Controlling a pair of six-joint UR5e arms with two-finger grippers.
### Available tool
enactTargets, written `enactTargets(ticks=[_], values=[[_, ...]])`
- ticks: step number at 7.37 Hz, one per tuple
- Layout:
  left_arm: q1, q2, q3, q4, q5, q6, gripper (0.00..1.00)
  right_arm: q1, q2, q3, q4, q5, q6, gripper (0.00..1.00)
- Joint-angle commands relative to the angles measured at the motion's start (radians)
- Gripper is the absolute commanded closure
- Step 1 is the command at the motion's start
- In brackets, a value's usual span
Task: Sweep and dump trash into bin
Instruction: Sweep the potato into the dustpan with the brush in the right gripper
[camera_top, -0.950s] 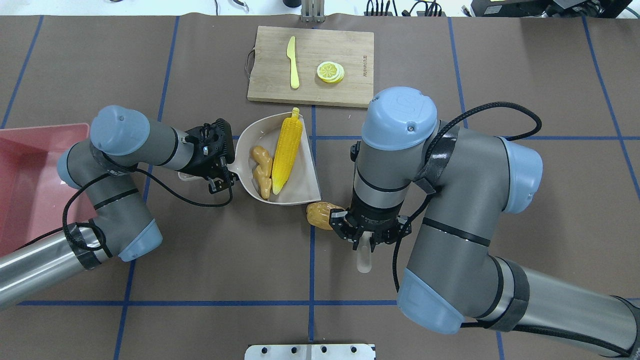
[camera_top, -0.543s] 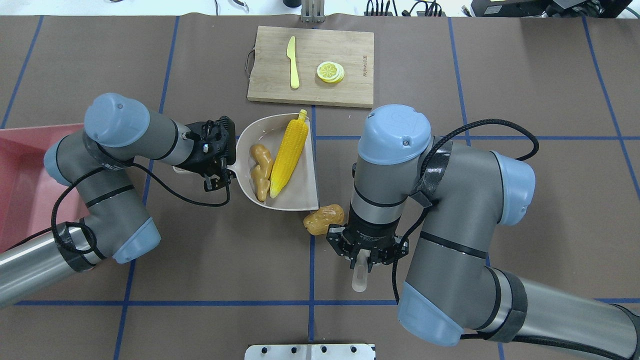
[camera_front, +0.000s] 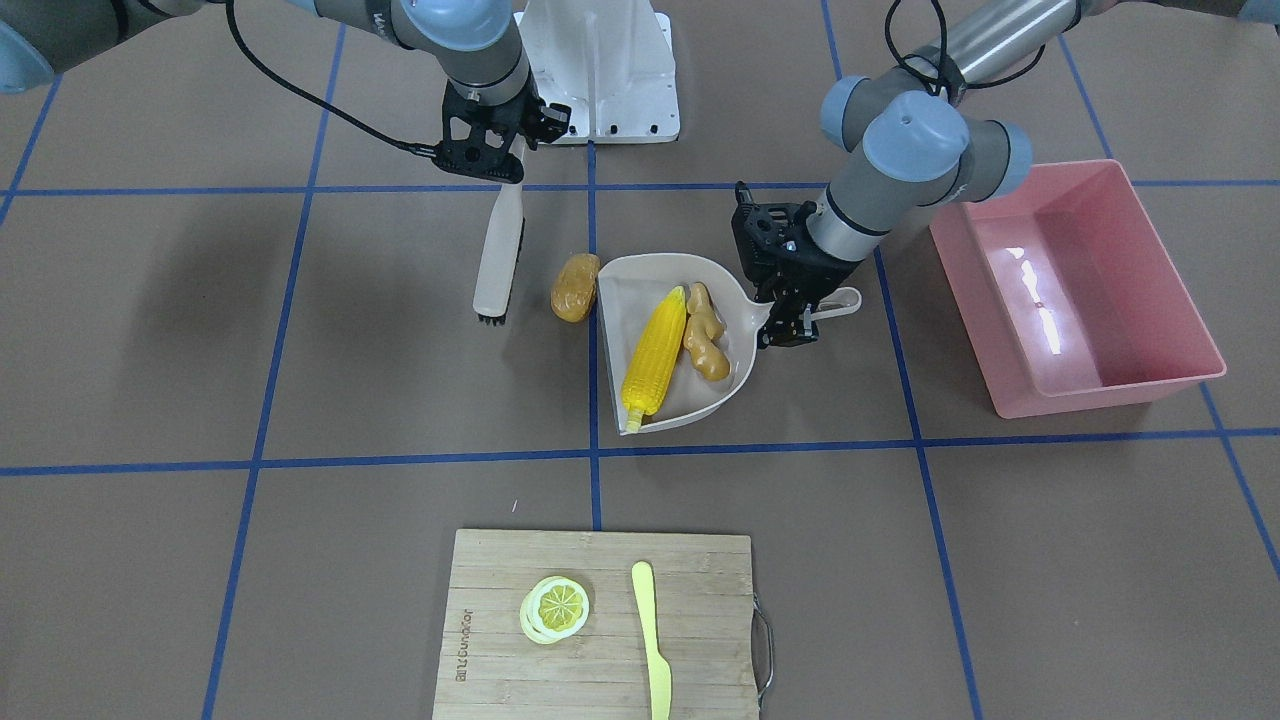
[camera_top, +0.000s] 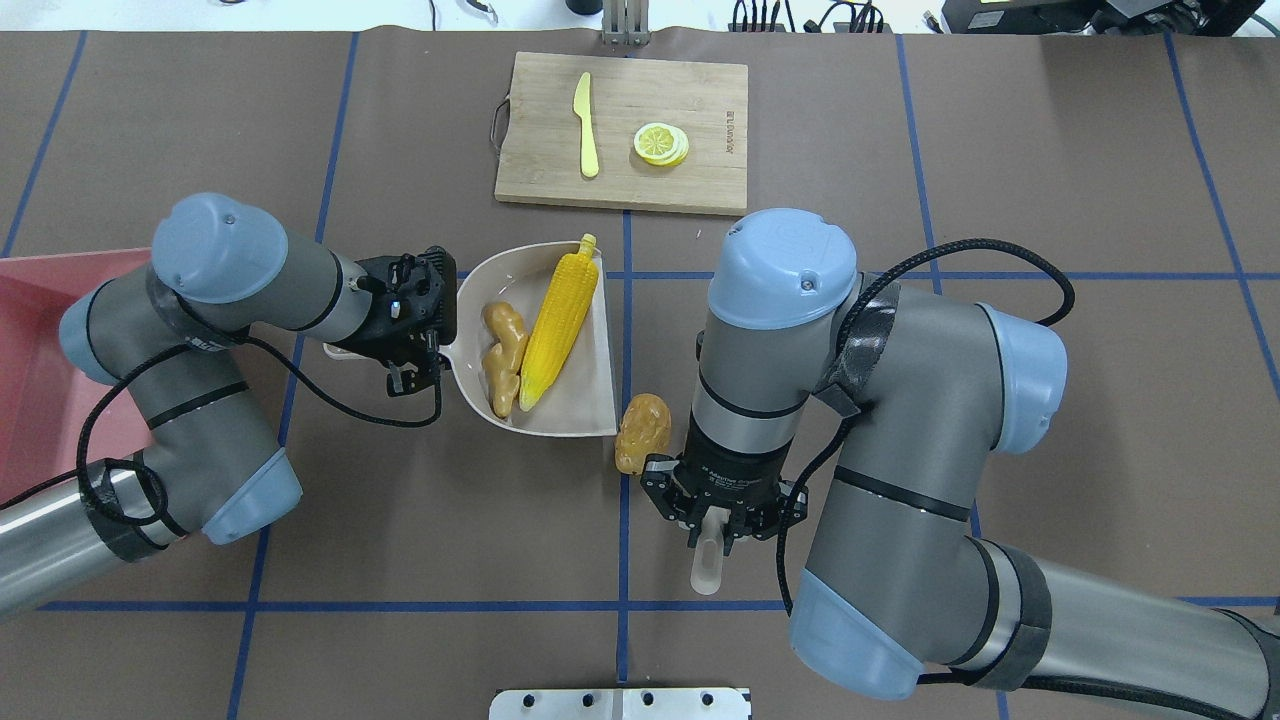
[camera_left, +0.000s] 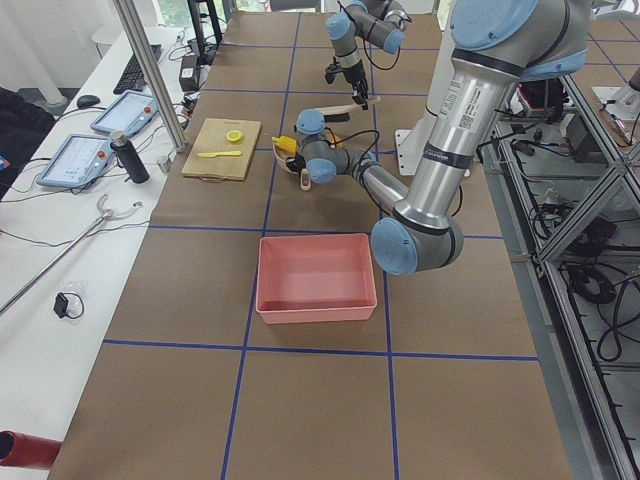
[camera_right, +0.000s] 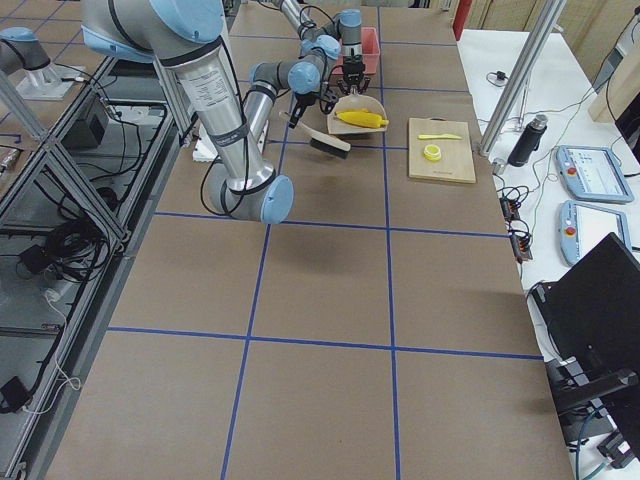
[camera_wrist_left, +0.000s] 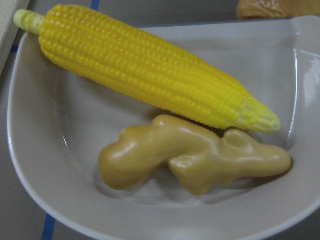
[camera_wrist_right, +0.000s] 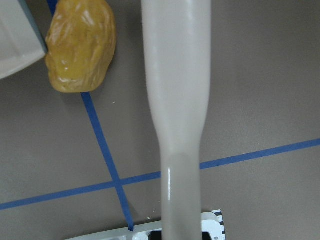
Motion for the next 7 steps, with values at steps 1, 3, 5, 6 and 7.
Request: enactTargets(ticks=[1,3,5,6,7], values=[[0.008,0.027,-0.020,0.006,0.003,0.052,1.00,-0.003,-0.007,0.009,-0.001,0.024,0.005,1.00],[0.012,0.025,-0.048,0.085,0.046,0.112,1.00,-0.016,0.003,0.010,-0.001,0.022,0.006,1.00],[0.022,0.025,-0.048,0.088,0.050,0.117,1.00,-0.043,-0.004,0.007,-0.001,0.018,0.006,1.00],[0.044,0.024,-0.046,0.102,0.081,0.113,1.00,-0.058,-0.011,-0.008,0.001,0.016,0.003,1.00],[0.055,0.018,-0.048,0.131,0.098,0.112,1.00,-0.065,0.002,-0.039,0.019,0.008,0.003,1.00]])
